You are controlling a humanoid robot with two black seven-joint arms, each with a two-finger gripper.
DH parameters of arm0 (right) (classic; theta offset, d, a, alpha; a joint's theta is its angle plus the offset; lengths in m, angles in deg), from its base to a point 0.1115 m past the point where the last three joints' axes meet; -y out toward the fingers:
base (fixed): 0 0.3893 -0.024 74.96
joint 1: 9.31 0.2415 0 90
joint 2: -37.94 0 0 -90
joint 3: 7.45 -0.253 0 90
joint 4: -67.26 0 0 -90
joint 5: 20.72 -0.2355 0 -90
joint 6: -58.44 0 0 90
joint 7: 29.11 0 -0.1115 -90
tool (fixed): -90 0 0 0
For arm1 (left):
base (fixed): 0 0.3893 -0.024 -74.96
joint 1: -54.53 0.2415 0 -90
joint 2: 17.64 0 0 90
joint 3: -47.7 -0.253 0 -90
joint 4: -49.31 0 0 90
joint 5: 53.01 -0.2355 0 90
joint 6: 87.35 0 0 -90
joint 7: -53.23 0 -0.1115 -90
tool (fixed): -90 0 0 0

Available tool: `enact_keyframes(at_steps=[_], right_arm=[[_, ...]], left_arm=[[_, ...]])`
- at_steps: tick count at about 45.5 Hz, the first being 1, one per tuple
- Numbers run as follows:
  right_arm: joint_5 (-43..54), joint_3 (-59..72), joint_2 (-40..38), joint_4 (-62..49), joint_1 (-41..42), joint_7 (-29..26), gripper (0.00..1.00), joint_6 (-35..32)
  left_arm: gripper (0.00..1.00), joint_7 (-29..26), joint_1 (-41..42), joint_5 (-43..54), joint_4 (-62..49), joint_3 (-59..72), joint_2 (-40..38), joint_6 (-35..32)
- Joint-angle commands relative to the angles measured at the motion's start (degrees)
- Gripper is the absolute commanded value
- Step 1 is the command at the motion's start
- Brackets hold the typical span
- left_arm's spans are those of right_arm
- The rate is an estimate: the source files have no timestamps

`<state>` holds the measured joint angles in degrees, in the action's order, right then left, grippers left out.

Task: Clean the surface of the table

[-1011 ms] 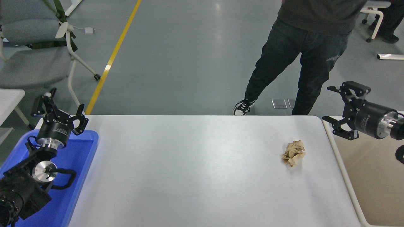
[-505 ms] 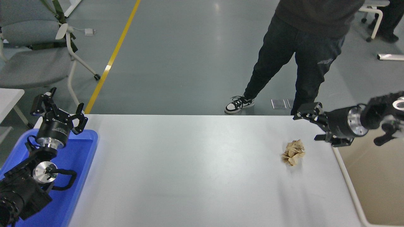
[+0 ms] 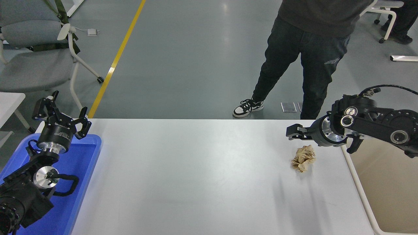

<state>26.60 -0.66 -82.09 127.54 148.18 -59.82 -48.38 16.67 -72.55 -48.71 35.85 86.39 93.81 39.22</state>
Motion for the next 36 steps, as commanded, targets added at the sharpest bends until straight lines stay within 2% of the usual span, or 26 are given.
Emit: enact_keyframes(at_steps=[1,8,18,27,36], right_arm=[[2.96,0.50,4.28,-5.70,-5.70,0.12,0.97,3.63],[3.31,0.59,5.86,-6.23,-7.64,0.12,0.98,8.91],[3.22,0.42,7.97,-7.72,-7.64,0.30,0.98,9.52],[3.22,0.68,10.52,-12.82,-8.52,3.64,0.97,10.58],[3.22,1.38,12.36,-15.71,-9.22,4.52,0.97,11.72]], left_arm=[[1.00,0.00,-0.01,0.00,0.01,0.06,0.00,-0.01],[1.00,0.00,-0.01,0.00,0.01,0.06,0.00,-0.01],[1.00,0.00,-0.01,0.00,0.01,-0.02,0.00,0.00],[1.00,0.00,-0.01,0.00,0.01,-0.02,0.00,-0.01],[1.00,0.00,-0.01,0.00,0.01,-0.02,0.00,0.00]])
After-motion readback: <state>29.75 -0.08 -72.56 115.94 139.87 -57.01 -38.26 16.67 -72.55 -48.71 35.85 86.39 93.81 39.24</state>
